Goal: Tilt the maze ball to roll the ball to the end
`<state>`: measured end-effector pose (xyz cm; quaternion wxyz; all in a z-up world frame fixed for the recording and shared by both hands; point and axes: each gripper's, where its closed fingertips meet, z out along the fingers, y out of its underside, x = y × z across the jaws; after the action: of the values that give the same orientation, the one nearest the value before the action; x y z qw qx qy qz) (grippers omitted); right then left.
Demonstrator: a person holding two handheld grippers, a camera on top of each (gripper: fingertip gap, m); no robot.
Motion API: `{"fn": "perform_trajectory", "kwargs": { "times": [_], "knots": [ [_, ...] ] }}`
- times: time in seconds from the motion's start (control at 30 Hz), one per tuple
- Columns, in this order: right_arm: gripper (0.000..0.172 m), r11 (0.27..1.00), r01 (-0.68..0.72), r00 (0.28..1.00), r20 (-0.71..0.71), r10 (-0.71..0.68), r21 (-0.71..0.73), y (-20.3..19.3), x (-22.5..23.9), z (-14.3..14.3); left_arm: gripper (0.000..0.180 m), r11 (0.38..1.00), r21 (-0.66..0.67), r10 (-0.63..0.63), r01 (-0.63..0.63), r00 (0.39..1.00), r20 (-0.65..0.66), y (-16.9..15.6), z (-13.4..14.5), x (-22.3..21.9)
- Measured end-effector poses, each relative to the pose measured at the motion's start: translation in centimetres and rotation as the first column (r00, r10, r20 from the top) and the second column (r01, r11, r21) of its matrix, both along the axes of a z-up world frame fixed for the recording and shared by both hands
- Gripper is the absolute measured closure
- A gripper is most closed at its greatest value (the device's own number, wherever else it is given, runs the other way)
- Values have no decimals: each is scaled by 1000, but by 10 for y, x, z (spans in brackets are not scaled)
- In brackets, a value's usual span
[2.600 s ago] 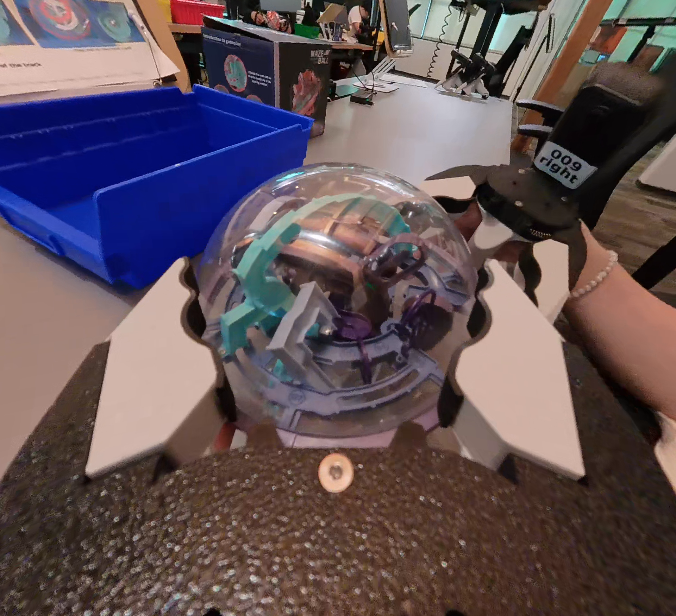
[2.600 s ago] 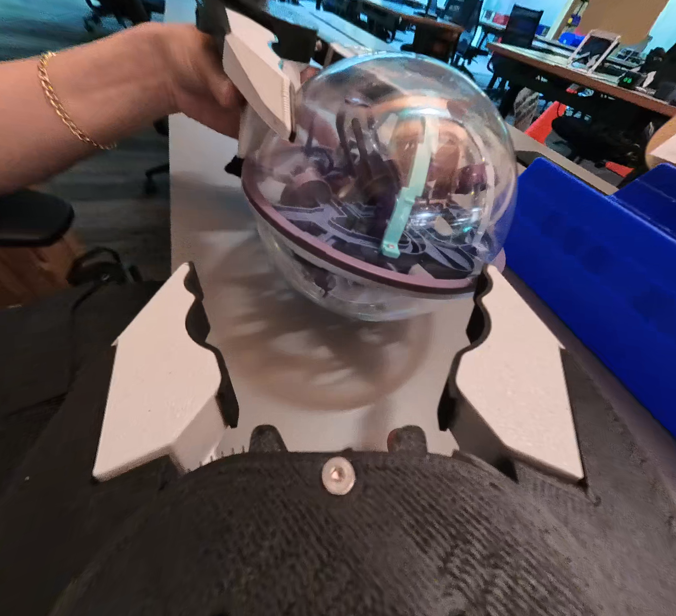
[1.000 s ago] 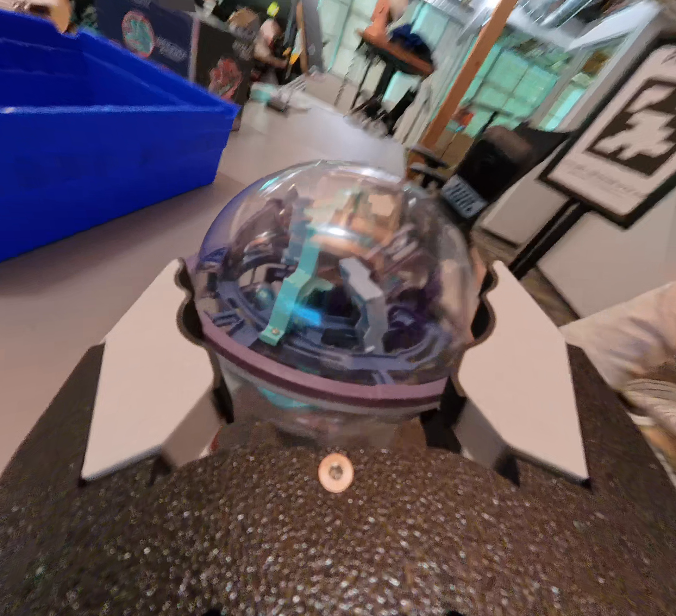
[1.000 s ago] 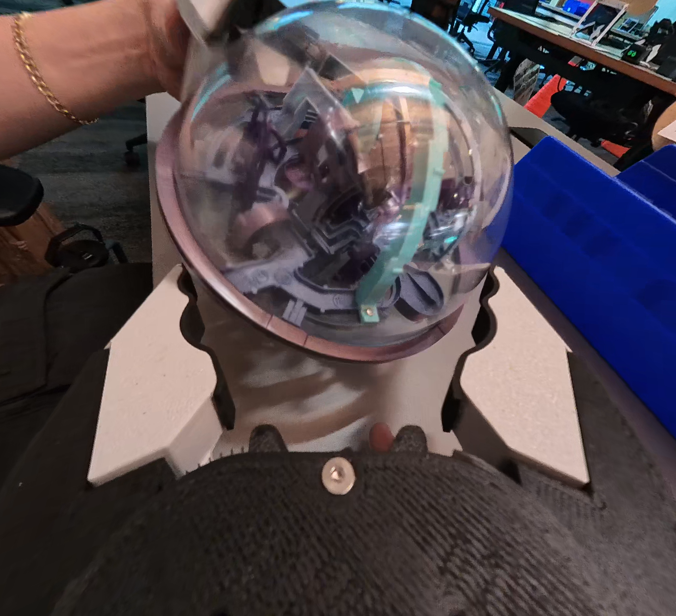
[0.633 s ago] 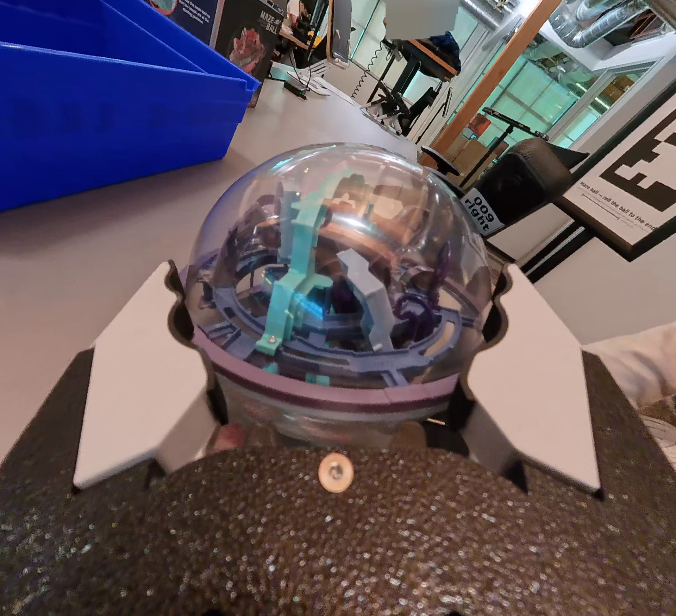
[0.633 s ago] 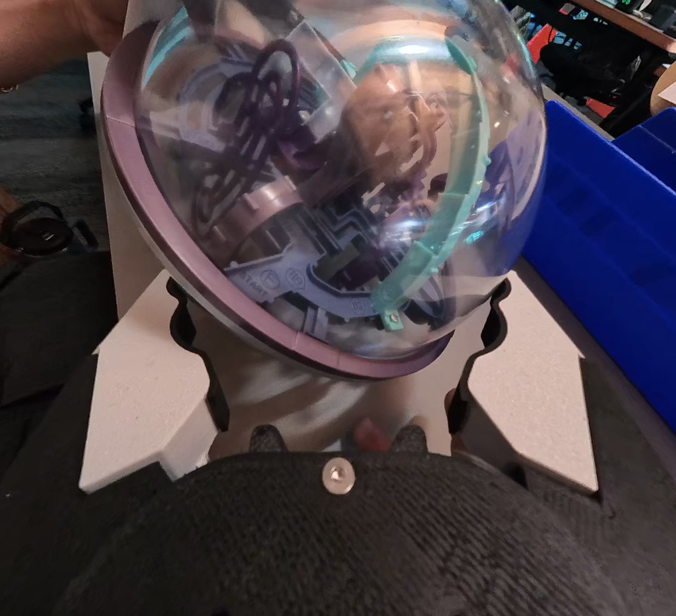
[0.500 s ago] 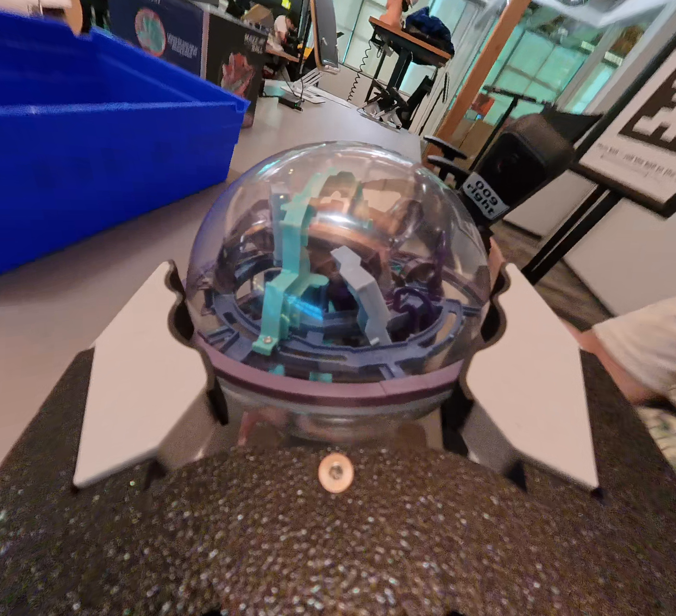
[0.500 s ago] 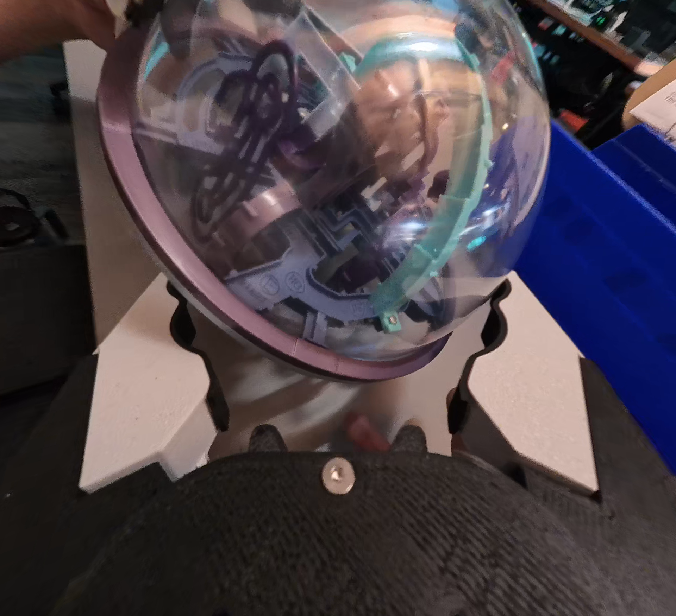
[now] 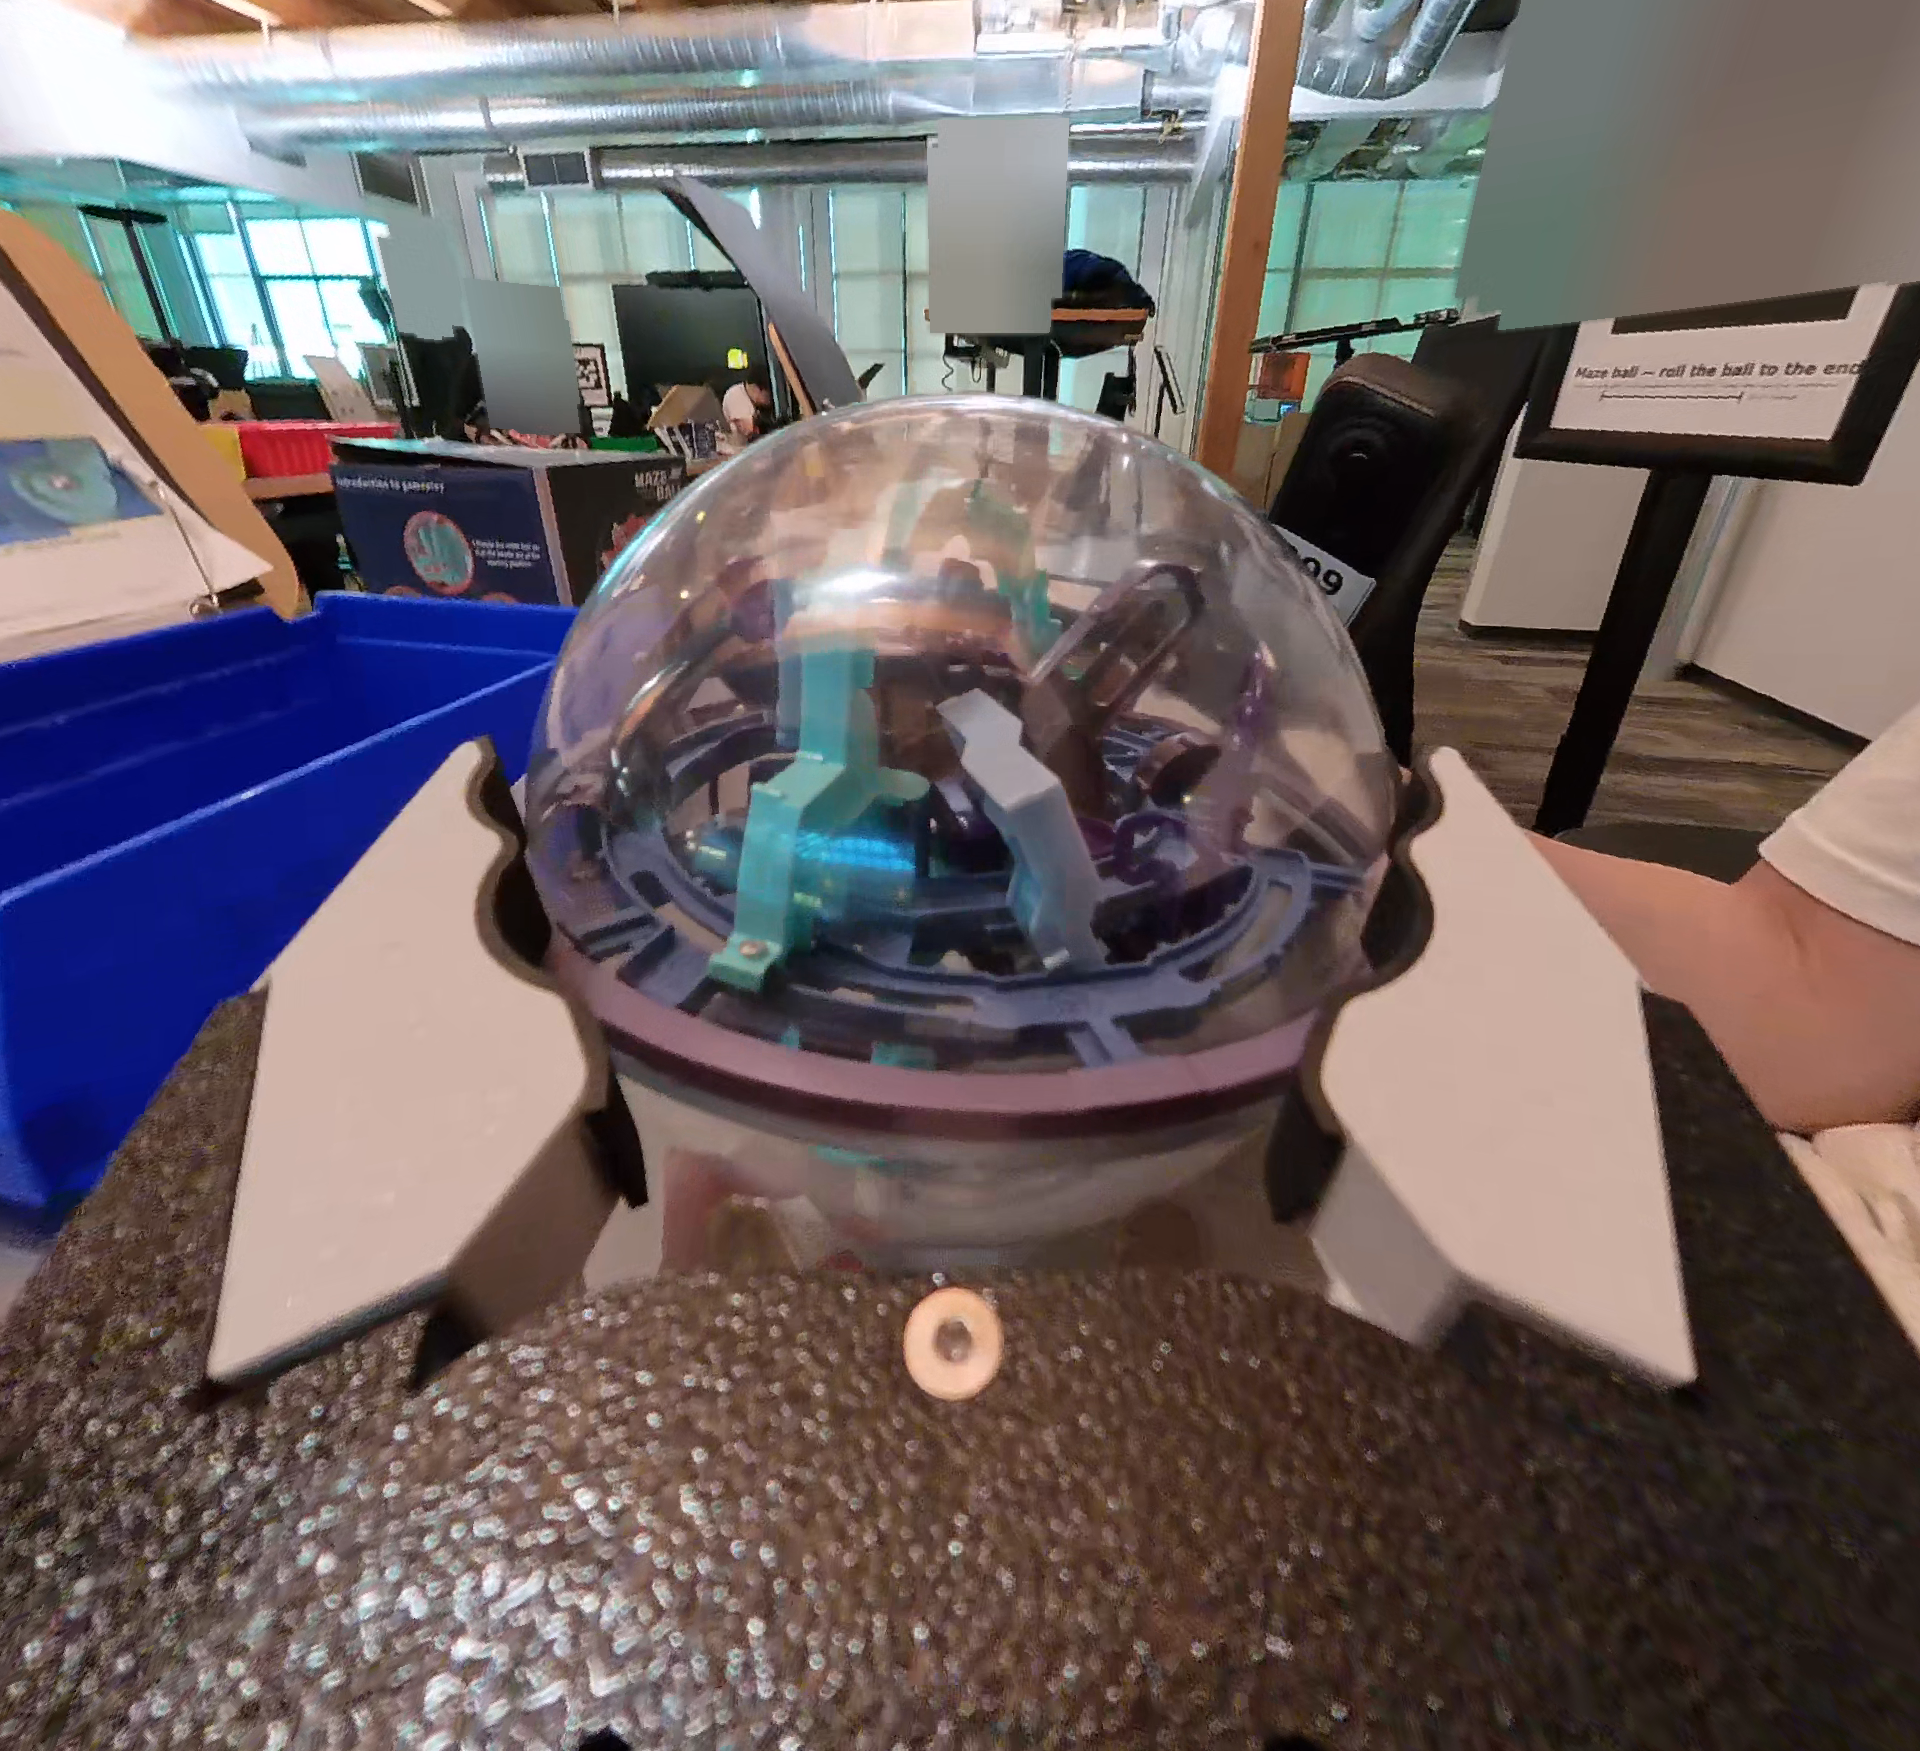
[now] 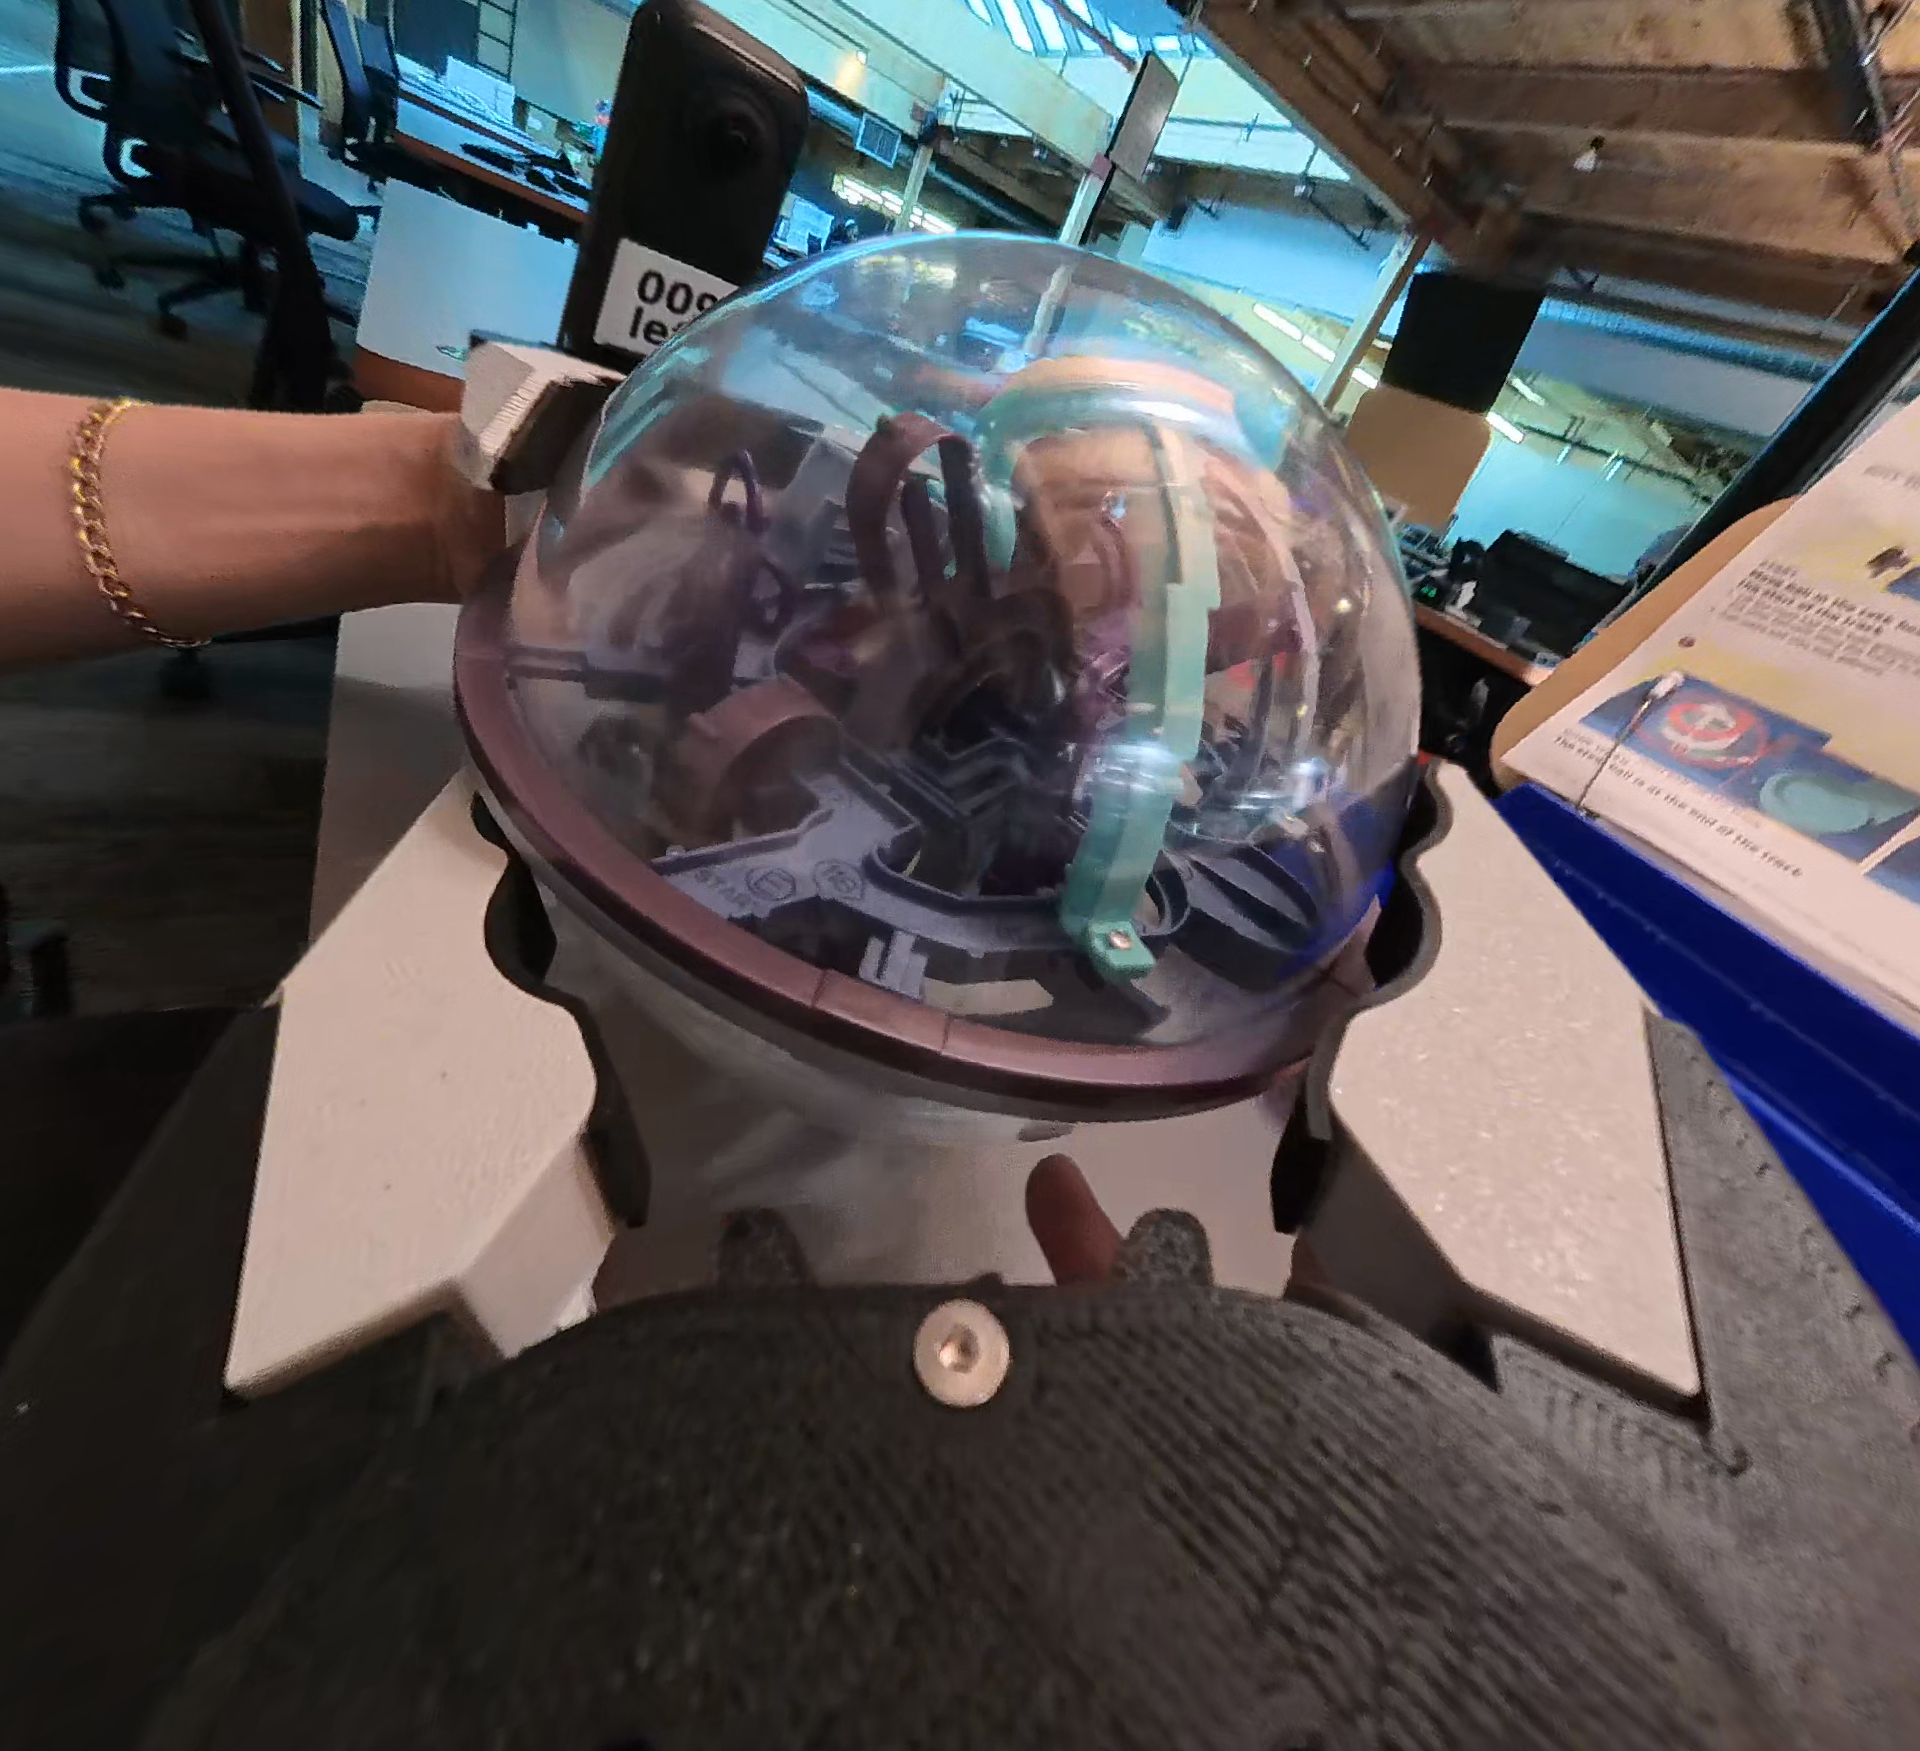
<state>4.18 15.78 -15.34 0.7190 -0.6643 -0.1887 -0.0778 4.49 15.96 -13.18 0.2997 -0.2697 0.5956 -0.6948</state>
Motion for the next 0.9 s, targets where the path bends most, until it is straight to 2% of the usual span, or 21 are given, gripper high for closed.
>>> {"fn": "perform_trajectory", "kwargs": {
  "times": [0.23,0.33,0.4,0.47,0.53,0.67,0.7,0.77,0.8,0.87,0.9],
  "knots": [
    [14,988,-50,996,81,39,145,-14,-16,30,24,999,4,-43,43,992,116,-10,20,-14],
    [14,986,-54,995,87,41,157,-17,-19,34,24,999,4,-49,48,990,130,-12,25,-16],
    [14,983,-89,995,49,82,161,-20,-22,35,24,999,7,-49,48,990,129,-12,25,-16],
    [15,961,-182,980,-45,195,206,-31,-29,44,26,999,25,-41,37,985,165,-11,29,-19],
    [18,938,-225,963,-88,256,265,-39,-33,55,32,999,4,-47,47,975,219,-10,41,-26],
    [17,954,-189,979,-31,202,235,-29,-35,50,57,996,59,-85,70,944,319,-18,54,-43],
    [16,959,-178,981,-37,191,219,-25,-36,47,51,995,77,-78,57,947,311,-18,53,-43],
    [18,966,-183,982,-18,190,180,-16,-42,39,51,996,90,-50,27,964,260,-18,49,-36],
    [29,964,-207,978,0,210,167,-13,-49,36,44,997,81,-24,8,980,197,-18,44,-27],
    [29,969,-179,984,29,177,169,-3,-53,36,23,985,160,66,-65,998,3,-16,9,-2],
    [23,981,-148,988,64,141,128,2,-53,32,23,978,205,55,-48,998,-31,-21,-1,1]
  ]
}}
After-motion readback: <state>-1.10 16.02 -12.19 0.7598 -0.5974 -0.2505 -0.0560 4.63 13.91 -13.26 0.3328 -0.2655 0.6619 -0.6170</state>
